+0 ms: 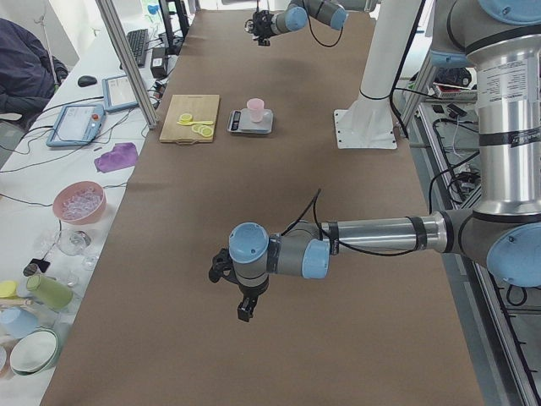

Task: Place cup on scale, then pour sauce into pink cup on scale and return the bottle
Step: 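Raise the sauce bottle upright and carry it away from the cup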

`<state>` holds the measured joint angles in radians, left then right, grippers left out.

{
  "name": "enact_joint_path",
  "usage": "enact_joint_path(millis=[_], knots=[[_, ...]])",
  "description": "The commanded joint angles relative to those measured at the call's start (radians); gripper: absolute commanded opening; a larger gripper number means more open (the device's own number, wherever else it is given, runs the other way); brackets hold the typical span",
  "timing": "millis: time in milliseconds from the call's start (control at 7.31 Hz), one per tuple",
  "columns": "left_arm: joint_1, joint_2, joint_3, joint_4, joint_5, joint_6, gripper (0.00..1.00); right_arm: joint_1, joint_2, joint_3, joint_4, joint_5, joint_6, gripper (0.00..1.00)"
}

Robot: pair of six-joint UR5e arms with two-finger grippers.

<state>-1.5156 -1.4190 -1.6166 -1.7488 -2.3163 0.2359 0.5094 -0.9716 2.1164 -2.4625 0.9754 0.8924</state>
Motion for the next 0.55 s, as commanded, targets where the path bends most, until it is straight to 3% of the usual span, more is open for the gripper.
enact_joint_path(millis=[0, 410], knots=[[0.000, 0.000, 0.000, -0.012, -0.002, 0.000, 0.98, 0.078, -0.108, 0.031, 0.248, 0.070, -0.097, 0.00], [0.000, 0.000, -0.002, -0.012, -0.034, -0.001, 0.98, 0.127, -0.327, 0.025, 0.657, 0.130, -0.181, 0.00]])
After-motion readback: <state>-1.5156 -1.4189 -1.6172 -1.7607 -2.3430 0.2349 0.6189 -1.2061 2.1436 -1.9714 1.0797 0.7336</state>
